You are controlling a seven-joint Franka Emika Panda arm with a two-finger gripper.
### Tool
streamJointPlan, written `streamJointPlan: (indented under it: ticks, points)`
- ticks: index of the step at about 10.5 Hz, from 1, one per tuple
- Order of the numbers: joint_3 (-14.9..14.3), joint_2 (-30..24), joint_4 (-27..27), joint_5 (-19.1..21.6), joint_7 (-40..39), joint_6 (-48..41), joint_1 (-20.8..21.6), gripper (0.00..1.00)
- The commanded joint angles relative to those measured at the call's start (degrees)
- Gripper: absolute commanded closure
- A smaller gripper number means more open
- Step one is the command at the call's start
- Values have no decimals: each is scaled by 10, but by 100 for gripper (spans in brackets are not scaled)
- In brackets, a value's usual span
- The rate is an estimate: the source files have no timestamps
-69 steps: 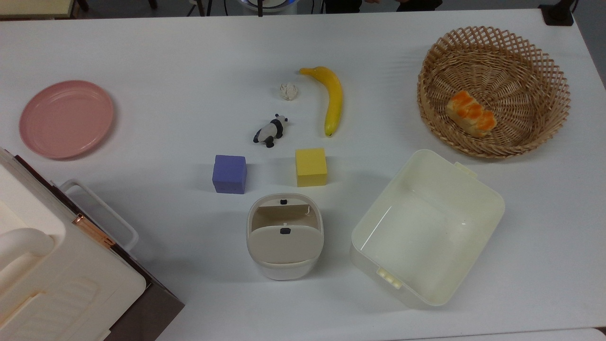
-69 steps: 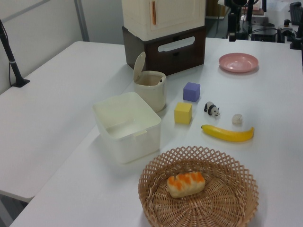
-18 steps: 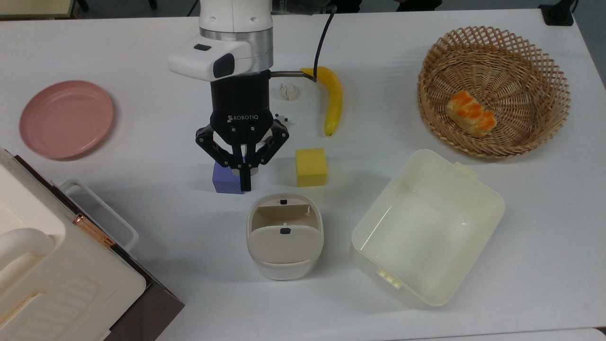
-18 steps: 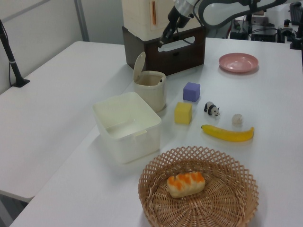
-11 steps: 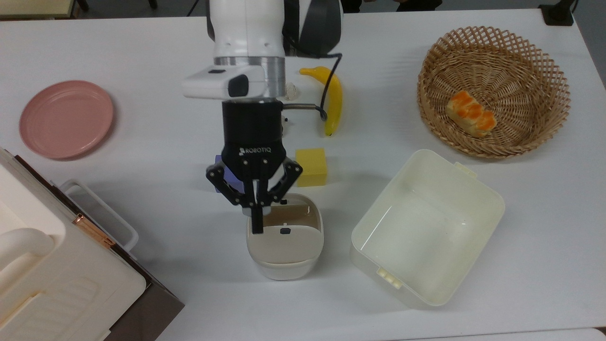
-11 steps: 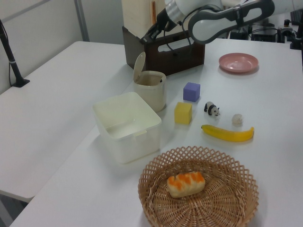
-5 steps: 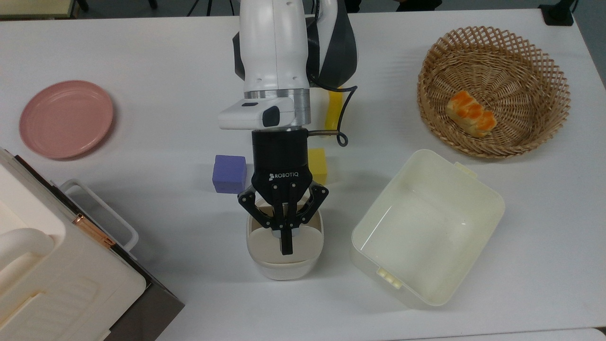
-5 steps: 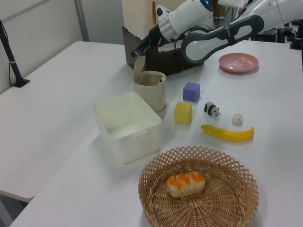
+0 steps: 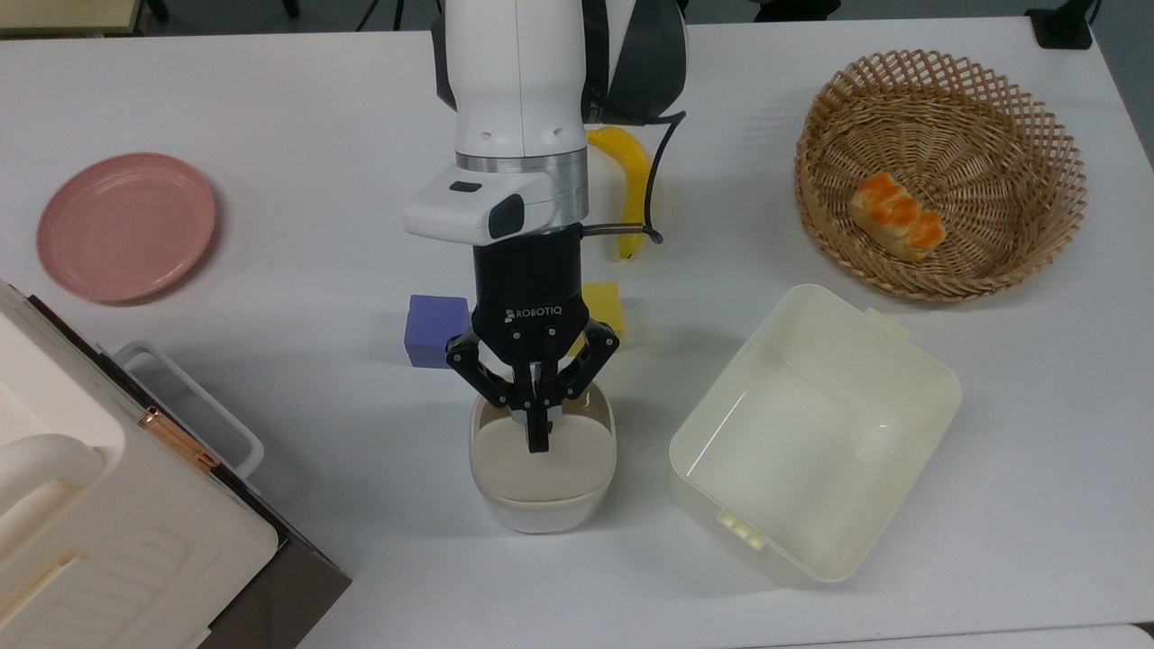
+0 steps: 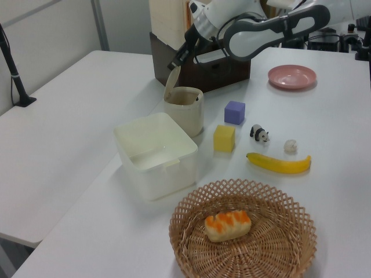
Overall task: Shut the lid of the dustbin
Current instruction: 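Lower the gripper behind the raised lid of the dustbin, then push the lid down onto the dustbin rim with the gripper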
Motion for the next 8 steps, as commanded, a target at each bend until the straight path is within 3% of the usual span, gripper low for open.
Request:
streamJointPlan:
  ticks: [1,3,8]
  points:
    - [-6,-23,-12,2,2,-101,6,100]
    - [-5,-23,-14,-25,1,-149,7,100]
    - [-4,-9,-42,-30,-3,-162,8,100]
